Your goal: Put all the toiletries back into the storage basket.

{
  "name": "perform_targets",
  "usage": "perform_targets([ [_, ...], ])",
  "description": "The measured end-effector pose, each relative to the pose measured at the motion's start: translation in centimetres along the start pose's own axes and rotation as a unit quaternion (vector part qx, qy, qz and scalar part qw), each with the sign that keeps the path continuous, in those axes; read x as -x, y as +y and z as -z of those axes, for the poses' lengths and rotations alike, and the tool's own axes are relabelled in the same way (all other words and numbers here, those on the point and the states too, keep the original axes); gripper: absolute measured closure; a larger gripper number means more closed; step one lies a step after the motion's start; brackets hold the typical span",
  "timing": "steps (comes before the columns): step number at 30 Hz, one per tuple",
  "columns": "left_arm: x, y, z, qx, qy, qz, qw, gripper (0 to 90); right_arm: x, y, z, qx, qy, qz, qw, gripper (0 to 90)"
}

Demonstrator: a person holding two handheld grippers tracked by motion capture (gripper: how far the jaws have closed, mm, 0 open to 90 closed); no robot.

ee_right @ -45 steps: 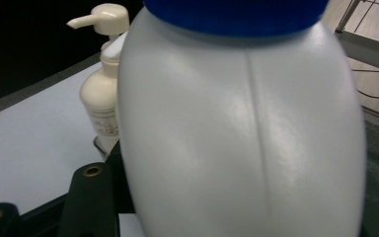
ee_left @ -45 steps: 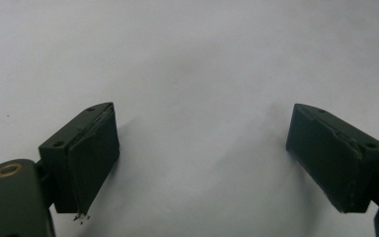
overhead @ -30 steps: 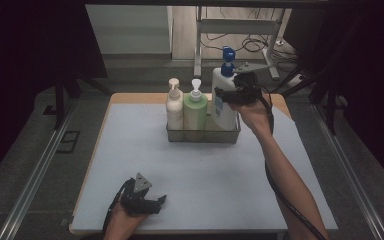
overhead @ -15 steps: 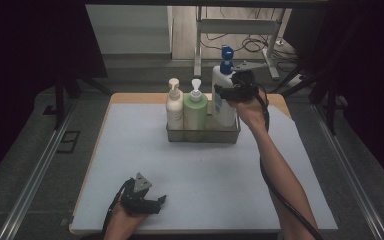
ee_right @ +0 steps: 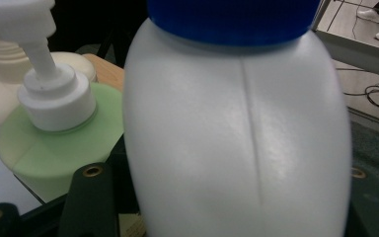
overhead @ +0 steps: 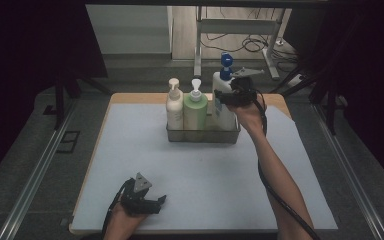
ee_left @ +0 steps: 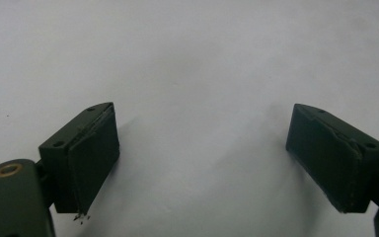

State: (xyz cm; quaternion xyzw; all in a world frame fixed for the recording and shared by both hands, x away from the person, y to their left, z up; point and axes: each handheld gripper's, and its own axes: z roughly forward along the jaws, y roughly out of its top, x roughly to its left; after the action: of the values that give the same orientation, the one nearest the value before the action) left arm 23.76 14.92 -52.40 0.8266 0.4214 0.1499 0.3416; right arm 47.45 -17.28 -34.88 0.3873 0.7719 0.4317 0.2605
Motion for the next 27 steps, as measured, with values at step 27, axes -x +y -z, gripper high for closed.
perform_targets([
  [27, 0.0, 0.0, 0.0, 0.000, 0.000, -0.001, 1.0000, 12.6, 0.1, -2.9, -0.9, -0.031, 0.022, -0.010, 0.9992, 40.2],
])
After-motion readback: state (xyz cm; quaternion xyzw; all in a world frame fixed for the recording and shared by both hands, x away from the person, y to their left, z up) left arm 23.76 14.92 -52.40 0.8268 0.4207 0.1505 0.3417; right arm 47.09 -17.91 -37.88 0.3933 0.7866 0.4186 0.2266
